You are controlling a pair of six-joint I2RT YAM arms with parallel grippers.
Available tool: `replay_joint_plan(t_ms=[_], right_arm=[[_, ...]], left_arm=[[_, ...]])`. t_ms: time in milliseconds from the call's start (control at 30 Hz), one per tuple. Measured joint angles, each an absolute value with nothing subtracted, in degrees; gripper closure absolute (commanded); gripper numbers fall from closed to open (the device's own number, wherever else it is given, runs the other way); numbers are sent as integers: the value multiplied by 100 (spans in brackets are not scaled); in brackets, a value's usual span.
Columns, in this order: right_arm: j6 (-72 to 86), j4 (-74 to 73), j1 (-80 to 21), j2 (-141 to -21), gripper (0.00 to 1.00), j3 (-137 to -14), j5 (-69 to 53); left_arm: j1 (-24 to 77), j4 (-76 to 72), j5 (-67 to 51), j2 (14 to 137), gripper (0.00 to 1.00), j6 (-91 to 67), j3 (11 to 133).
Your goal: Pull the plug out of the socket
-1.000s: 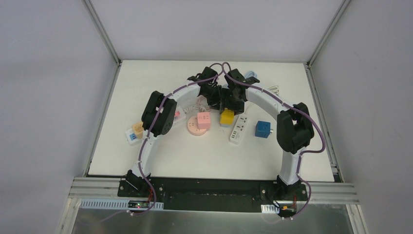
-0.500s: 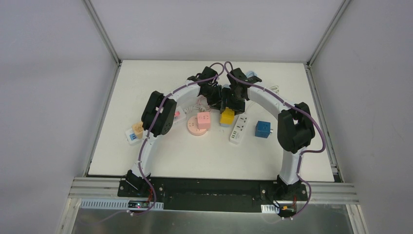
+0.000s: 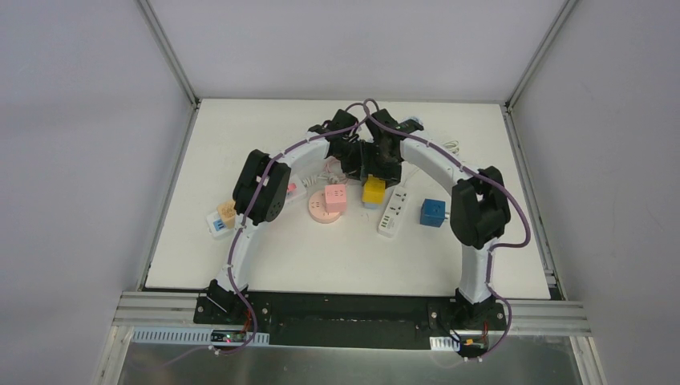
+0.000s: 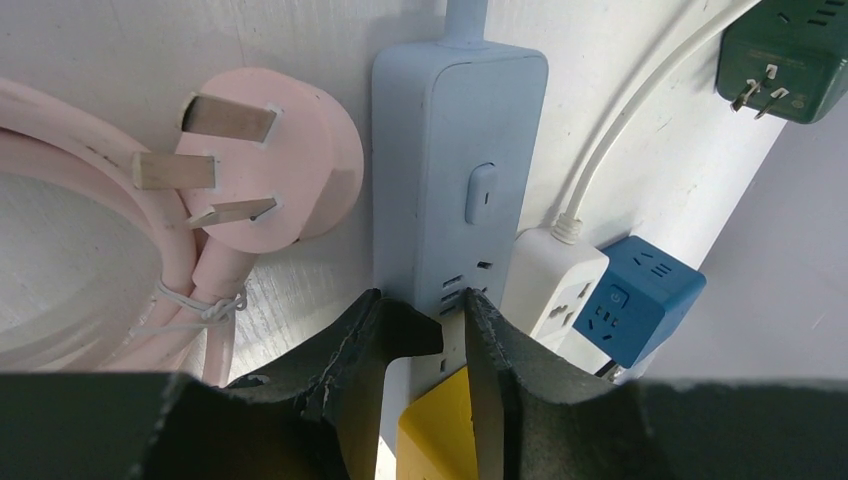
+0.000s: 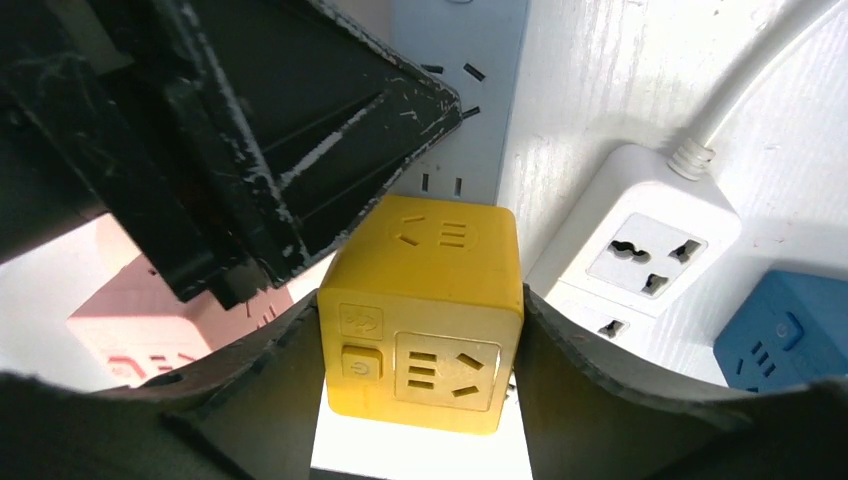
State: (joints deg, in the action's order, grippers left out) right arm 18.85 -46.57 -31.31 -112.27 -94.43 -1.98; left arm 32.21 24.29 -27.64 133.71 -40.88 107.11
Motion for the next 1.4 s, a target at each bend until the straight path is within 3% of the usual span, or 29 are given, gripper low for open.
replay_joint_plan(t_ms=[233,500,800,1133,1400], right_arm=[[2056,-5505,-3487,-11826,100,-10344,628],[2097,-5684,-3503,-11966,100,-10519,644],[2005,-4805,-3020,-11310,100,-9483,-499],[2062,-5199,-3470,-11570,100,-9966,464],[2014,-4475,-3221,-11111,100,-9185,-202]], left_arm=[[3221,2429,-2832,13371,68,-4091,10687],[3221,2453,-2832,13378,68,-4091,10687],[3227,2510,-2849,13378,68,-4084,10694],[3229,2582,-2799,13378,69,-4062,10711],[3232,2652,-2773,13378,70,-4007,10744]])
